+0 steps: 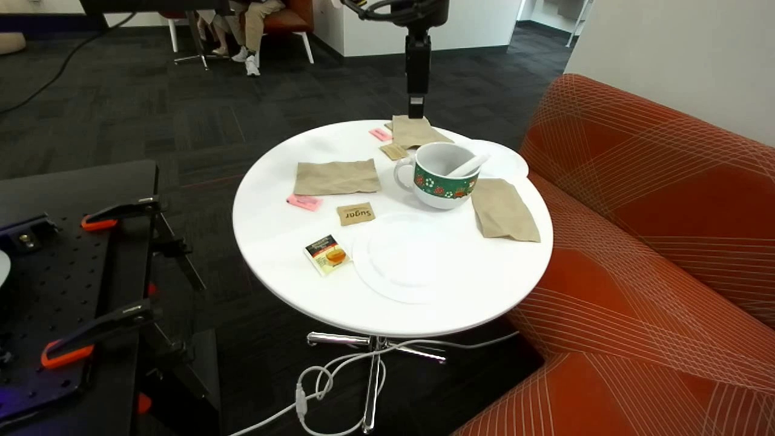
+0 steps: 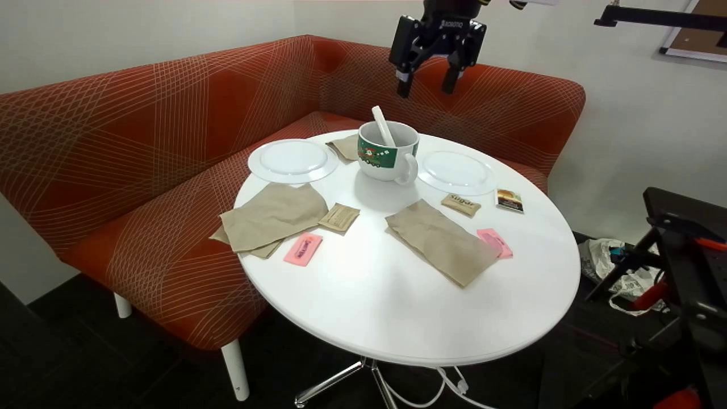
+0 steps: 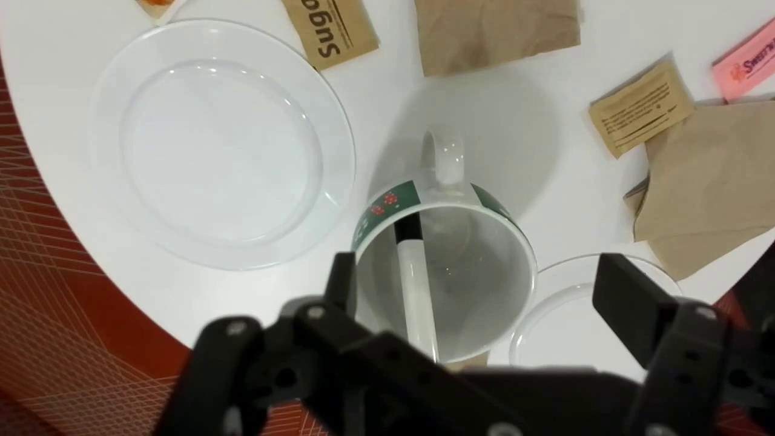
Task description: Remove the marker from the mug cup and place it on the table
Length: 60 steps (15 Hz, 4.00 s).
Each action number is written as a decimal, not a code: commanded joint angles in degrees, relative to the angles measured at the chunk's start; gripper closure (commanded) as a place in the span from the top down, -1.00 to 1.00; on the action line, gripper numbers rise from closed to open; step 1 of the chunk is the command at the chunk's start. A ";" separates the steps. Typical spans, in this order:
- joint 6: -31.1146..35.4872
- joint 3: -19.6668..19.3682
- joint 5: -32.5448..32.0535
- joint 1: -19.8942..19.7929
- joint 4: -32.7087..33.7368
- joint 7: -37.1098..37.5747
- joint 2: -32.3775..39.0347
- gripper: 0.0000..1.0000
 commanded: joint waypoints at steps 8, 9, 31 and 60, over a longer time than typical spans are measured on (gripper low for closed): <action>1.40 -2.36 -0.01 0.34 13.43 -2.32 12.82 1.00; 0.83 -2.55 0.06 0.35 14.78 -2.27 13.98 1.00; 11.37 -3.43 1.15 1.43 11.73 -1.91 19.88 1.00; 24.74 -10.82 -0.38 8.33 5.22 1.13 15.40 -0.90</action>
